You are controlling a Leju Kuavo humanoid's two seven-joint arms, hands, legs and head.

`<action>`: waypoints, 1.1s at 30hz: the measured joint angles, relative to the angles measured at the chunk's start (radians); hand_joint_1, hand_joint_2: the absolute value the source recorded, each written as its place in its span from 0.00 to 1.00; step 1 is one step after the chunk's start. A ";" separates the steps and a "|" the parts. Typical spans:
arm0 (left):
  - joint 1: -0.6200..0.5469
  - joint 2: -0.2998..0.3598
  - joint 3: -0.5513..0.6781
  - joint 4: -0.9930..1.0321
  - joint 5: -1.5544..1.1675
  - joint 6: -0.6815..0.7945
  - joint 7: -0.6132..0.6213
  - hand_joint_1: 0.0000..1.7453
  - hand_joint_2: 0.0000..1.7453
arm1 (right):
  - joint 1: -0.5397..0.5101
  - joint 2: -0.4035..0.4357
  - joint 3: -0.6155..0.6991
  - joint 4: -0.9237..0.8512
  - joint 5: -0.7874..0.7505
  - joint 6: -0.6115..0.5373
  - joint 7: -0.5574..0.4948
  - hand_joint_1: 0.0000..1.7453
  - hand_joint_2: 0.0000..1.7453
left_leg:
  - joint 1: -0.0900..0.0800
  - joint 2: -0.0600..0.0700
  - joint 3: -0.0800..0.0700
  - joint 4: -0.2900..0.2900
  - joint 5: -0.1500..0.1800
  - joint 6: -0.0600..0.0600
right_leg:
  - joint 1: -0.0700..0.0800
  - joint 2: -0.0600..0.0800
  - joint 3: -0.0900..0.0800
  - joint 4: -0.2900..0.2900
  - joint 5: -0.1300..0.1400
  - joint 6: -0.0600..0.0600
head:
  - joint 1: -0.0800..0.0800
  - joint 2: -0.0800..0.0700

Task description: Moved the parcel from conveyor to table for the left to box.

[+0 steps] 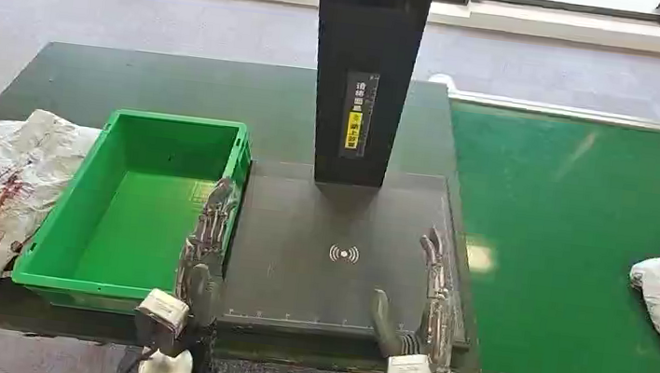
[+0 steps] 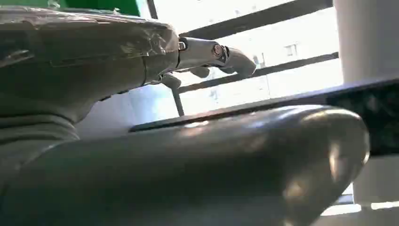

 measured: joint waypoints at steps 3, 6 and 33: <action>0.014 -0.008 0.022 0.003 0.004 -0.002 0.006 0.00 0.00 | 0.014 0.002 -0.042 -0.027 -0.069 0.060 -0.005 0.00 0.00 | 0.000 0.000 0.000 0.000 0.000 0.000 | 0.000 0.000 0.000 0.000 0.000 0.000 | 0.000 0.000; 0.027 -0.013 0.045 0.003 0.000 -0.031 0.043 0.00 0.00 | 0.030 0.002 -0.065 -0.082 -0.134 0.067 -0.007 0.00 0.00 | 0.000 0.000 0.000 0.000 0.000 0.000 | 0.000 0.000 0.000 0.000 0.000 0.000 | 0.000 0.000; 0.119 -0.024 0.105 -0.132 -0.002 -0.084 -0.003 0.00 0.00 | 0.096 -0.021 -0.103 -0.280 -0.035 0.044 -0.007 0.00 0.00 | 0.000 0.000 0.000 0.000 -0.001 0.001 | 0.000 0.000 0.000 0.000 0.000 0.001 | 0.000 0.000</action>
